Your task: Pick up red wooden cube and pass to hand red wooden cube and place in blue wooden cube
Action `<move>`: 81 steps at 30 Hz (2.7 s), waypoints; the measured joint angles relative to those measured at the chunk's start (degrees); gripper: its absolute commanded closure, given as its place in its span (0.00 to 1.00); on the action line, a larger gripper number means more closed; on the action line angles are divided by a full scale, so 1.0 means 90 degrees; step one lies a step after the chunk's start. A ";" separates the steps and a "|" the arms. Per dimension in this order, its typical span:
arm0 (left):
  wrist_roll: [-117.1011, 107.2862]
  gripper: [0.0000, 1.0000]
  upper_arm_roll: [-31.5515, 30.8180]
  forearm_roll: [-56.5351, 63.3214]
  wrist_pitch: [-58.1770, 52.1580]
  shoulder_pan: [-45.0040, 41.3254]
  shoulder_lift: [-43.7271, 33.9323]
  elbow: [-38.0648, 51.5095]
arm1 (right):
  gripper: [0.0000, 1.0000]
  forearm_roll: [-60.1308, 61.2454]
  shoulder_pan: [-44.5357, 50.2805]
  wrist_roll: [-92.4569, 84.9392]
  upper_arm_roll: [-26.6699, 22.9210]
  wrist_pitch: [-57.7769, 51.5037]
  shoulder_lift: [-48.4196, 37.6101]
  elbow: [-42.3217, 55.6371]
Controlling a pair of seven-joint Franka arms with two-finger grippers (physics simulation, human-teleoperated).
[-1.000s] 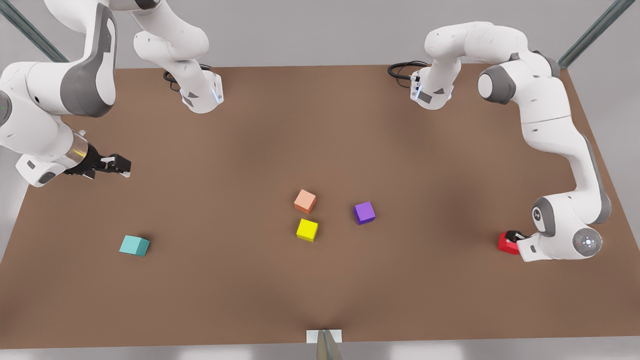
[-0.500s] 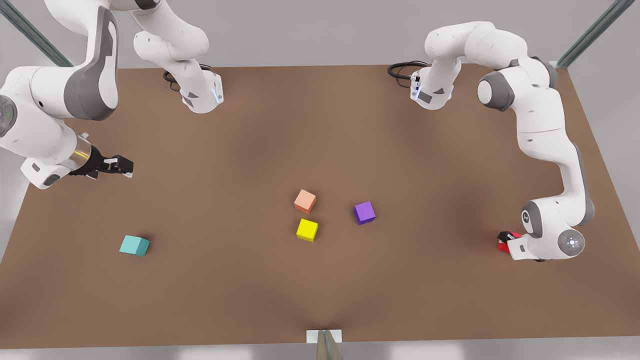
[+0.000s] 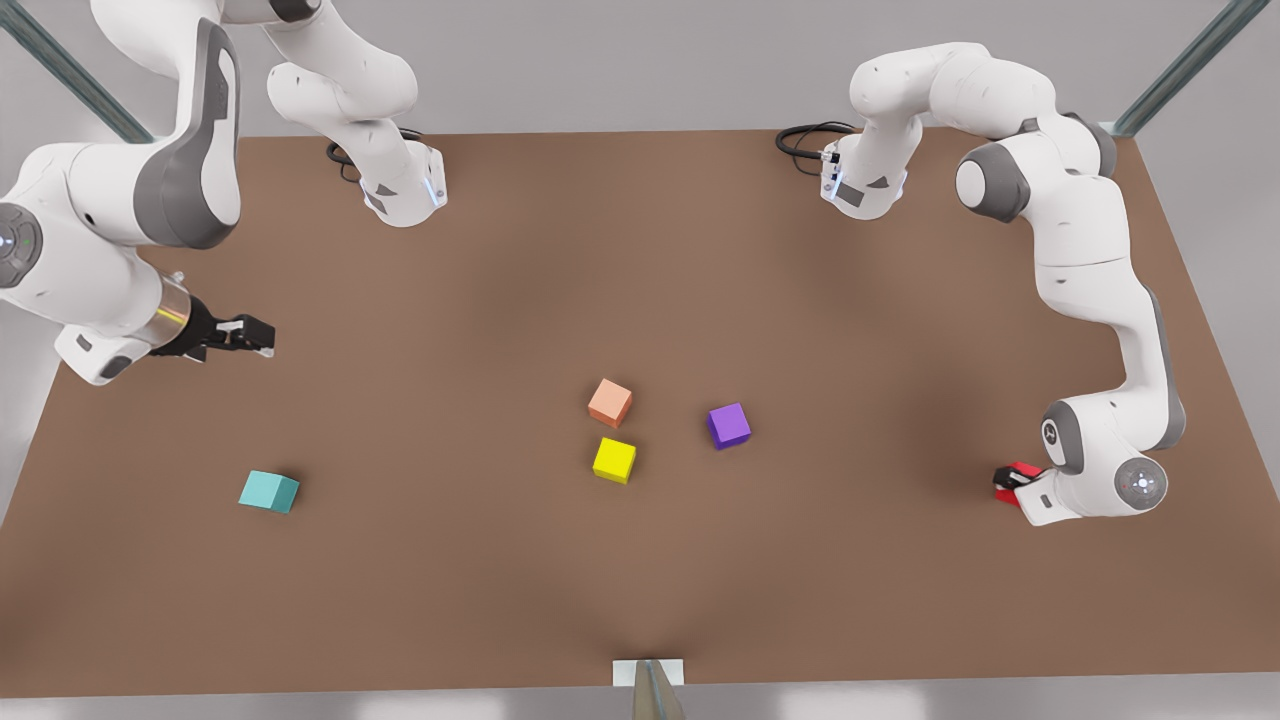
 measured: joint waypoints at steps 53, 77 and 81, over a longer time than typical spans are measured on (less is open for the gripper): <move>-0.3107 0.34 -0.3998 -0.8072 0.0314 -0.1460 0.0369 0.0812 | 0.01 1.0347 0.1390 -1.0440 0.0462 0.2461 0.4083 0.0934; -0.1837 0.34 -0.4008 -0.8088 0.0203 -0.1447 0.0358 0.0750 | 0.01 1.0574 0.1511 -1.2406 0.1485 0.3457 0.4299 0.1102; -0.1739 0.34 -0.4008 -0.8090 0.0192 -0.1452 0.0364 0.0750 | 0.01 1.0592 0.1551 -1.2548 0.1530 0.3486 0.4299 0.1149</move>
